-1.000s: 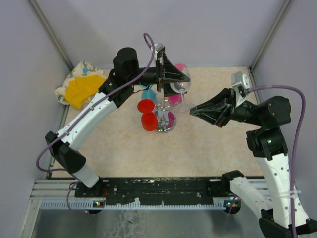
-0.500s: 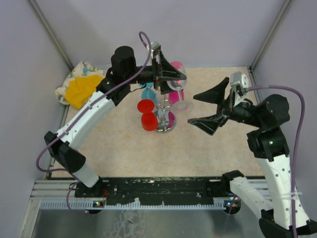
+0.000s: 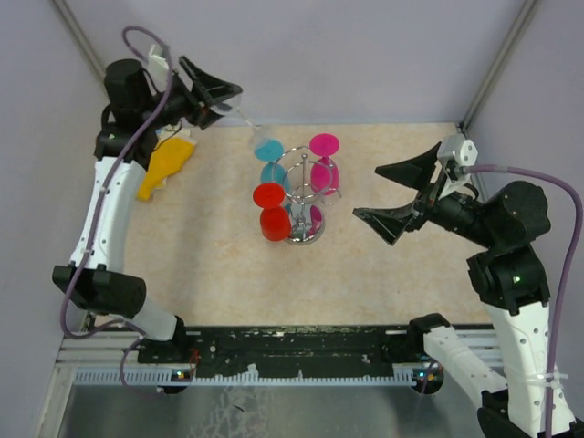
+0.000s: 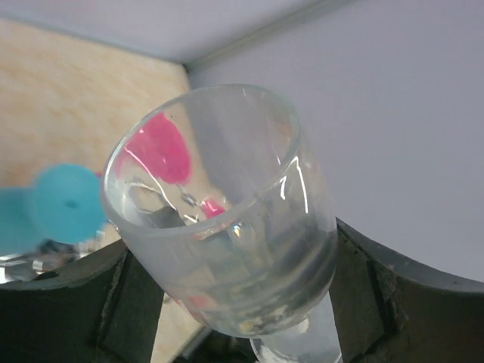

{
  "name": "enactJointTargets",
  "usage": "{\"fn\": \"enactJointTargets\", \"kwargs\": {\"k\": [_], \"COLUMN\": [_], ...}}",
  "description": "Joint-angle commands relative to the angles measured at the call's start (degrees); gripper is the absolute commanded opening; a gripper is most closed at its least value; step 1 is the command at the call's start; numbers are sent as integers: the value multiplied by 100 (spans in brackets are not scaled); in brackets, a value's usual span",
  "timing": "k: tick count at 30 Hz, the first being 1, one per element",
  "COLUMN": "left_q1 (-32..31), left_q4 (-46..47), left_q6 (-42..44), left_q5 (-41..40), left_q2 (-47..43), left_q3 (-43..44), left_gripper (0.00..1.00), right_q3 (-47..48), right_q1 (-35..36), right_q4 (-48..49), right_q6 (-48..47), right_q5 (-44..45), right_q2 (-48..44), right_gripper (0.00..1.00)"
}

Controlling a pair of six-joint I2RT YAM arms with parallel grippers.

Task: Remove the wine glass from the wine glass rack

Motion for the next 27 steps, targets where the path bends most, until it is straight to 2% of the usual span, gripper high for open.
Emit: {"fn": "enactJointTargets", "kwargs": {"k": [1,5,11,17,23,27], "left_q1": [657,1049,1100,1099,1042,848], "left_q4": [-892,-1269,-1213,22,491,1511], "left_q6": [1570,2402,3209,3426,3662,3978], "left_q5": [-841,-1760,-3302,-4502,-5167,-5632], "left_q2": [-37,117,533,361,792,871], "left_q3": [904,1113,842,-561,-946,-1459], "left_gripper": [68,68,68,68,68,69], "right_q3": [86,5,-223,-646,-1067,-1114], "right_q1": [40,43,38,40,41,42], "right_q4": [-132,-121,52,517,866,868], "right_q6": [-200,-233,-246,64,275,293], "right_q5": [335,361,369,233,147,90], "right_q2": [11,49,165,218,177,236], "right_gripper": [99,99,99,99,99,99]}}
